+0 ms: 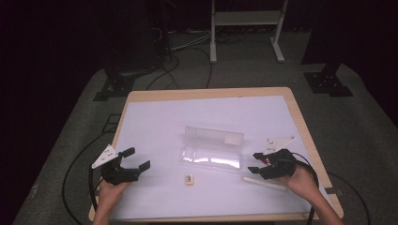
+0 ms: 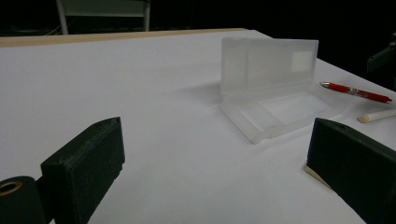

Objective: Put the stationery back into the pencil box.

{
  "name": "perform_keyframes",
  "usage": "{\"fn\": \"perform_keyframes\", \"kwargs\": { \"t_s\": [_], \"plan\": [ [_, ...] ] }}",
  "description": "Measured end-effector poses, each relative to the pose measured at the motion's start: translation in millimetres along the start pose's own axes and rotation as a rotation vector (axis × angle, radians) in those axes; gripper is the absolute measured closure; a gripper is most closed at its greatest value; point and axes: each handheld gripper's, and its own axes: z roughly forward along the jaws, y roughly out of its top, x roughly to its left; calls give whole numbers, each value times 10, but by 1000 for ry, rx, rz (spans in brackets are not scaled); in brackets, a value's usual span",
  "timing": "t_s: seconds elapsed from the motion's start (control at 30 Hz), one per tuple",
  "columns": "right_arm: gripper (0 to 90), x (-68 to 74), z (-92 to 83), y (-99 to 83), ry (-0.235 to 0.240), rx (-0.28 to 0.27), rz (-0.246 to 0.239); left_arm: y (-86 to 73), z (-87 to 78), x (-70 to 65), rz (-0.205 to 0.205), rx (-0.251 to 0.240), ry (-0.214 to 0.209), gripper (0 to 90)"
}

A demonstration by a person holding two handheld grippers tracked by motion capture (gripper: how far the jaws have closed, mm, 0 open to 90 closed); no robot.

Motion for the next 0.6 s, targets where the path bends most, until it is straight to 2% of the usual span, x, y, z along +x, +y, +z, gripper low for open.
{"fn": "perform_keyframes", "kwargs": {
  "t_s": [0.33, 0.6],
  "plan": [
    [434, 1, 2, -176, -1, 6, 30, -9, 0, -2, -1, 4, 4, 36],
    [452, 15, 7, -322, 7, 26, 35, -7, 17, -22, 1, 7, 1, 36]
  ]
}}
